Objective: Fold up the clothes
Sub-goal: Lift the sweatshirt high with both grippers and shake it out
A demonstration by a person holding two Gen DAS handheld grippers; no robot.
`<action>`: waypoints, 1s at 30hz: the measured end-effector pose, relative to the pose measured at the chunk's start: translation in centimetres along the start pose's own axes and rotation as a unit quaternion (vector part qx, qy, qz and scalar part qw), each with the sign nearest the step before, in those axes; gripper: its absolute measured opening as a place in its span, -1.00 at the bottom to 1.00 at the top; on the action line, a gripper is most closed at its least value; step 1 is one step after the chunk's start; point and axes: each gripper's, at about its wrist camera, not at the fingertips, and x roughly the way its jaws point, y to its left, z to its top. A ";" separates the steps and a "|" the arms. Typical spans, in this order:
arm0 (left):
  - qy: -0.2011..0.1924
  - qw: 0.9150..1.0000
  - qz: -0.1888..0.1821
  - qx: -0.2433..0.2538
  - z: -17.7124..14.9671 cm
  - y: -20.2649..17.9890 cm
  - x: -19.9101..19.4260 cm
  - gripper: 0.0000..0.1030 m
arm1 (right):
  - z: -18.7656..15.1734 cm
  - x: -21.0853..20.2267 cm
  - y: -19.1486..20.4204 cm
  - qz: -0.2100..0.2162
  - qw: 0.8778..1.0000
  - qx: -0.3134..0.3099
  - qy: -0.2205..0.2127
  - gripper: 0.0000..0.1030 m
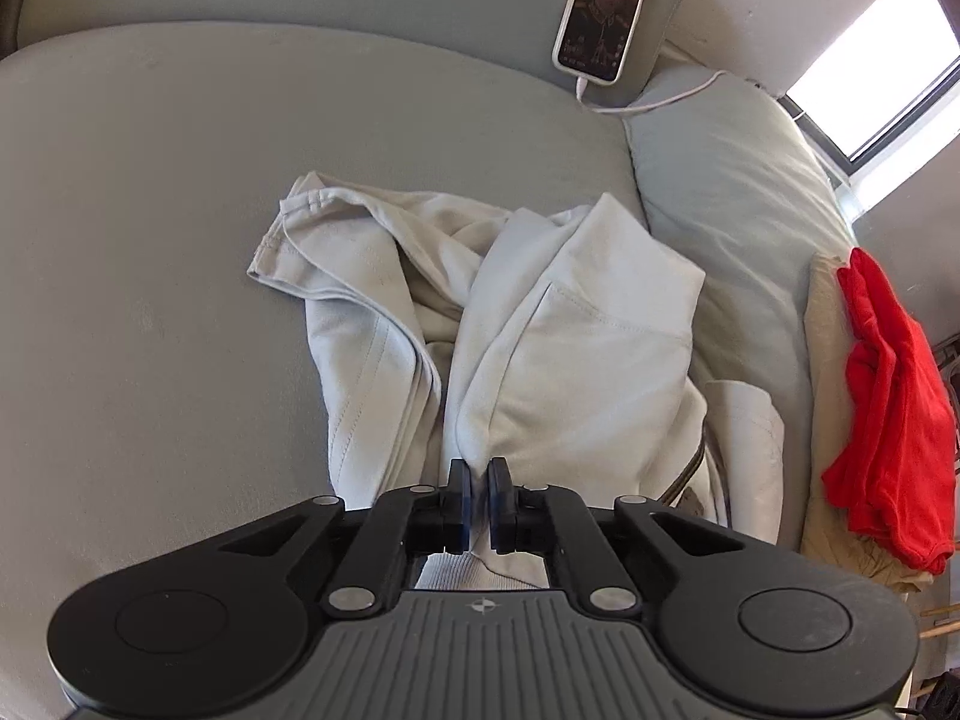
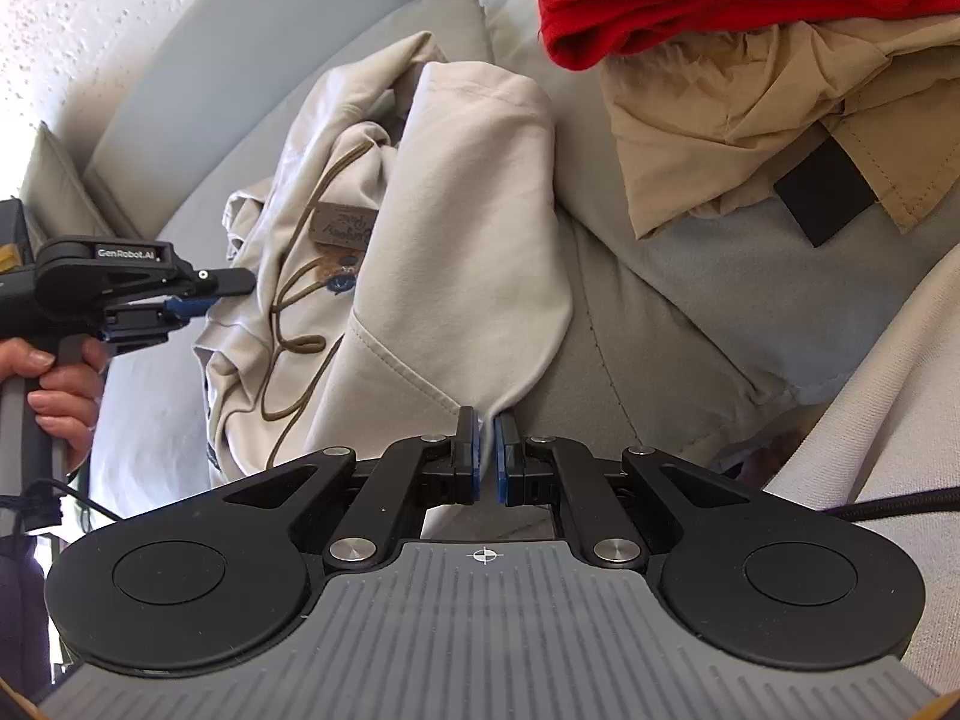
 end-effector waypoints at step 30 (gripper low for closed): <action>-0.198 0.950 0.046 -0.235 -12.1 7.1 -16.6 -0.98 | -5.2 -1.7 -2.1 0.098 0.984 0.132 0.073 -0.21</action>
